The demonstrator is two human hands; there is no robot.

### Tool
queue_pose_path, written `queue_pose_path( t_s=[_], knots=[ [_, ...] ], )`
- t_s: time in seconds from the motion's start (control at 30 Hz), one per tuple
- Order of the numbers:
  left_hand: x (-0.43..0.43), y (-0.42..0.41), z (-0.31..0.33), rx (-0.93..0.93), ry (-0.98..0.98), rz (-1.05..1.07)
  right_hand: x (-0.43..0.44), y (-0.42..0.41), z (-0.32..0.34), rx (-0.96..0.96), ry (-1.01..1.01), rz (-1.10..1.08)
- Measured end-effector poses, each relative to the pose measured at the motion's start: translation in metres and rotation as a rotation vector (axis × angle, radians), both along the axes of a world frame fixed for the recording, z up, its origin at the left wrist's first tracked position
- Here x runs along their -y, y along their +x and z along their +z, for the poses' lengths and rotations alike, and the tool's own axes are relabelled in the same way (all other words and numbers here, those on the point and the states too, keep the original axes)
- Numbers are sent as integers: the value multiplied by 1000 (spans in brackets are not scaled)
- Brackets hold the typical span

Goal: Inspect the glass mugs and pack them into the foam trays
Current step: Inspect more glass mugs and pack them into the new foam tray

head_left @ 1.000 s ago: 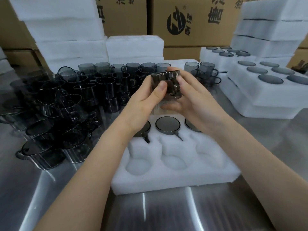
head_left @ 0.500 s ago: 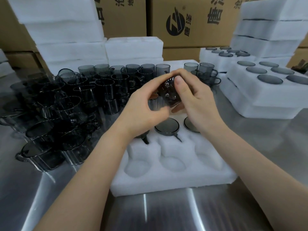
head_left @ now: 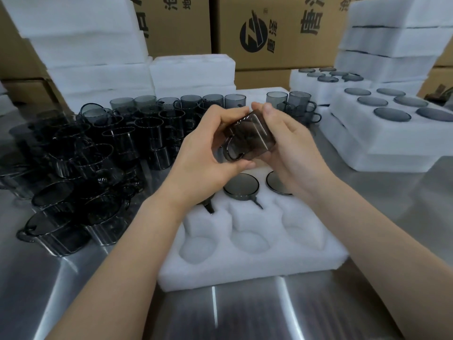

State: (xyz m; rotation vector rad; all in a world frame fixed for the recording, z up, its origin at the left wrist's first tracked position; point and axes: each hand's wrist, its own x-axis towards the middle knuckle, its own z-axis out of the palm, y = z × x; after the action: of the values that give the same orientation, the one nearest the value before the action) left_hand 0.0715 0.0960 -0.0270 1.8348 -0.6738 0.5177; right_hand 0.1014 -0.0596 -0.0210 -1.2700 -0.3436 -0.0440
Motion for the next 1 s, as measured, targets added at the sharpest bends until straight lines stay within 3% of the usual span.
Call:
queue_pose_path(
  t_s=[0.13,0.33,0.47,0.63,0.83,1.0],
  knots=[
    [2,-1,0,1,33,18,1,3,-1,-155,4,300],
    [1,-2,4,-12,160,161,-2,0,-3,-24,-150,73],
    [0,-3,4,18,175,147,-2,1,0,-92,-62,64],
    [-1,-3,5,32,204,54,4,6,2,-159,64,163],
    [0,-6,7,24,177,85,4,9,0,-248,193,648],
    [3,-7,7,-20,244,101,5,5,-2,-189,115,561]
  ],
)
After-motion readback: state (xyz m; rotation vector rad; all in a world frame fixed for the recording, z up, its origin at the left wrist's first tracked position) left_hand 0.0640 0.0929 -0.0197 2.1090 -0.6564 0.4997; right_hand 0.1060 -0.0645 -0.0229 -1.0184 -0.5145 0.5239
